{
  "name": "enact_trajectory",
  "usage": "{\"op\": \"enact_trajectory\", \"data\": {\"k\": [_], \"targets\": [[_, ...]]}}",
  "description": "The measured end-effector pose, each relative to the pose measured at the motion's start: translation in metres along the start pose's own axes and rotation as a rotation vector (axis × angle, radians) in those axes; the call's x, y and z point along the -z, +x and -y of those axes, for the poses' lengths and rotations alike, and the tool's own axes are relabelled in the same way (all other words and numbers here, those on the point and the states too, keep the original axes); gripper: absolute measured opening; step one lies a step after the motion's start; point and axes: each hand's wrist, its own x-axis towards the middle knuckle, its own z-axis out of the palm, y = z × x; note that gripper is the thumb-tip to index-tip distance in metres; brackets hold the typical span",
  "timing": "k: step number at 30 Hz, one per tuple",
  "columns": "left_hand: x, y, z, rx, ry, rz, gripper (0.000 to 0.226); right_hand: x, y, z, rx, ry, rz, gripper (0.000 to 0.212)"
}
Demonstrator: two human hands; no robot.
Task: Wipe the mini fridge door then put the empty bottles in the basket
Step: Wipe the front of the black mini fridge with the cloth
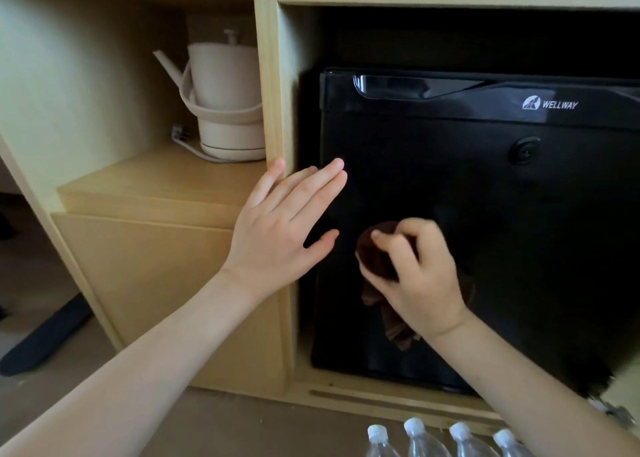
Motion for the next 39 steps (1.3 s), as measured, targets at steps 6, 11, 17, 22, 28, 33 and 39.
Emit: {"op": "enact_trajectory", "data": {"k": [6, 11, 17, 22, 28, 33, 39], "targets": [[0.019, -0.025, -0.032, 0.235, -0.411, -0.055, 0.062, 0.009, -0.036, -0.009, -0.018, 0.093, 0.170, 0.023], [0.015, -0.055, -0.080, 0.737, -0.736, 0.214, 0.097, 0.034, -0.016, -0.024, -0.078, -0.006, -0.031, 0.031], [-0.019, -0.067, -0.065, 0.824, -0.881, 0.377, 0.107, 0.024, -0.022, -0.023, -0.112, 0.005, -0.077, 0.038], [-0.027, -0.088, -0.055, 0.744, -0.841, 0.412, 0.112, 0.010, -0.066, -0.018, 0.105, 0.034, 0.265, 0.049], [-0.038, -0.108, -0.061, 0.721, -0.862, 0.410, 0.117, 0.034, 0.013, -0.016, -0.172, 0.018, -0.181, 0.033], [-0.044, -0.114, -0.065, 0.730, -0.824, 0.391, 0.114, 0.007, -0.032, -0.006, -0.083, 0.037, 0.026, 0.043], [-0.046, -0.114, -0.064, 0.673, -0.814, 0.363, 0.112, 0.008, -0.060, -0.008, 0.045, 0.066, 0.199, 0.035]]}}
